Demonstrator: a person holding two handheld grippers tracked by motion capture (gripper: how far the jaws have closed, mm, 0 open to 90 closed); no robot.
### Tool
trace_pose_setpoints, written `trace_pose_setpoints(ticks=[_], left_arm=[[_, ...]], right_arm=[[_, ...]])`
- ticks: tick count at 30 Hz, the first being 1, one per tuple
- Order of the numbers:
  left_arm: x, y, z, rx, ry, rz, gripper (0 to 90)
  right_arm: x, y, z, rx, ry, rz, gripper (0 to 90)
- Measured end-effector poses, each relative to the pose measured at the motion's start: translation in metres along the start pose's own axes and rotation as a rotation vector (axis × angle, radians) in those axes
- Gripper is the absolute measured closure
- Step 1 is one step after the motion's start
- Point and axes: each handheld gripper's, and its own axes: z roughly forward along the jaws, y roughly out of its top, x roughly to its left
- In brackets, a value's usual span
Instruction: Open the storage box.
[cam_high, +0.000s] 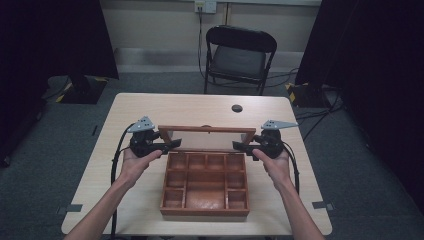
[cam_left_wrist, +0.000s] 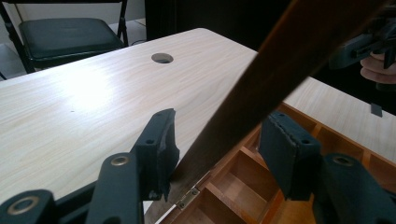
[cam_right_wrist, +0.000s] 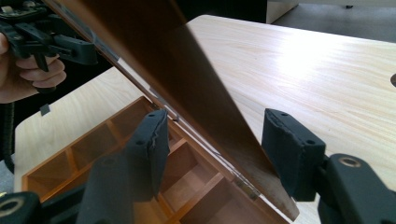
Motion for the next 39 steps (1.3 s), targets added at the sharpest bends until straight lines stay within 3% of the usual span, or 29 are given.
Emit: trace_pose_setpoints(ticks=[7, 10, 27, 39], left_arm=[[0.003, -0.003, 0.004, 0.024, 0.014, -0.001, 47.1], [0.004, -0.007, 0.007, 0.036, 0.025, 0.021, 47.8], [0.015, -0.018, 0.020, 0.056, 0.042, -0.016, 48.3], [0.020, -0.022, 0.026, 0.071, 0.048, -0.008, 50.6]], right_arm=[[-0.004, -0.002, 0.009, 0.010, -0.001, 0.006, 42.1], [-0.006, -0.004, 0.013, 0.011, 0.000, 0.010, 42.3], [-0.013, -0.006, 0.022, -0.002, -0.015, 0.021, 42.7], [-0.019, -0.008, 0.026, 0.005, -0.025, 0.030, 43.1]])
